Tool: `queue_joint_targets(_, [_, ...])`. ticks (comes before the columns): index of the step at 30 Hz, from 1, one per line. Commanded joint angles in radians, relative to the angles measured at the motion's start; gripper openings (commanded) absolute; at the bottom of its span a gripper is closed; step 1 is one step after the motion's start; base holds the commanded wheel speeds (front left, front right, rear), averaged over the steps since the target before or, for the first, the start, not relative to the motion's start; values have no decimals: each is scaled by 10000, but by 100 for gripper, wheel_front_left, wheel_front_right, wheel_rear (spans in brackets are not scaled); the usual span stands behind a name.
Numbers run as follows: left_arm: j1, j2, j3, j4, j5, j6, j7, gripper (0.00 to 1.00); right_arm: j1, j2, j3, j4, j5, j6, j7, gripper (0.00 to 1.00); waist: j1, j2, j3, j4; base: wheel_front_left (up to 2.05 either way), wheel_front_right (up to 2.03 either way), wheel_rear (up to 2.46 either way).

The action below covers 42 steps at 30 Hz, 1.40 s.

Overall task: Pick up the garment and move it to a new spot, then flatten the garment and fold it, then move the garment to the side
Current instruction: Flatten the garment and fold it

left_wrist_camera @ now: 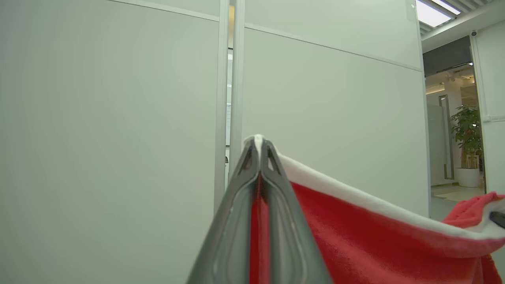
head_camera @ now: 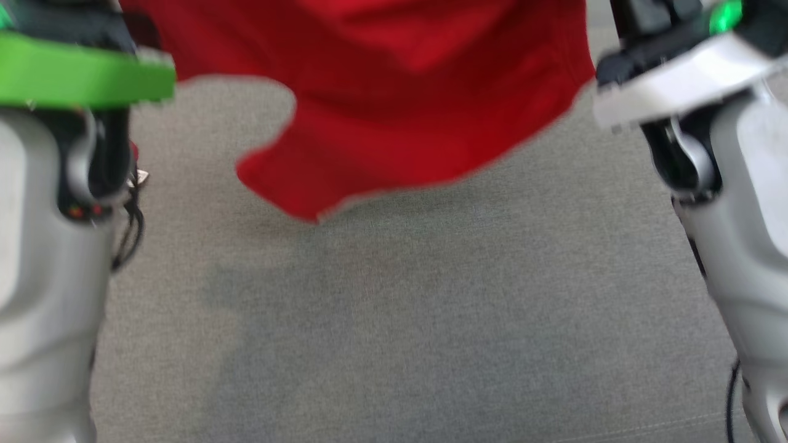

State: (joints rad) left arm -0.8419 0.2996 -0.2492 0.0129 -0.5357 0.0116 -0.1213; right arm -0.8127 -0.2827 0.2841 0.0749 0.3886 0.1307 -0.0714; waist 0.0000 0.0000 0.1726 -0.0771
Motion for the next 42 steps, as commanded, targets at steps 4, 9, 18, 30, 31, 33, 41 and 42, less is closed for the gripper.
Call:
queue_joint_targets(4, [-1954,-81,63,1599,549,-246,-845,0,-2214,647,133,2415,-905,-2,-1160,0,0,0,1905,41,0,0,0])
queue_joint_targets(9, [-2850,-498,-2,3227,1069,-472,-1382,0,-3568,1340,310,4837,-1998,-5,-1871,0,0,0,2818,160,0,0,0])
queue_joint_targets(18, [-1048,-1442,1252,2723,1697,-1096,-1428,0,-2216,1570,382,4640,-1731,-5,-1947,0,0,0,3629,373,0,0,0])
queue_joint_targets(30, [3068,-2304,2349,-740,1677,-1428,-1432,0,1718,1073,41,1422,-611,-6,-1943,0,0,0,2813,370,0,0,0])
queue_joint_targets(31, [3472,-2327,2339,-1033,1644,-1429,-1432,0,2086,1030,-24,1164,-563,-6,-1943,0,0,0,2656,402,0,0,0])
queue_joint_targets(33, [4154,-2373,2293,-1461,1597,-1423,-1431,0,2749,957,-82,800,-551,-6,-1944,0,0,0,2378,464,0,0,0])
queue_joint_targets(41, [6914,-2474,2296,-2878,1595,-1425,-1433,0,5713,740,-306,-437,-394,-9,-1943,0,0,0,914,680,0,0,0])
queue_joint_targets(42, [7193,-2481,2261,-3058,1689,-1425,-1434,0,6064,710,-353,-563,-387,-9,-1944,0,0,0,735,670,0,0,0])
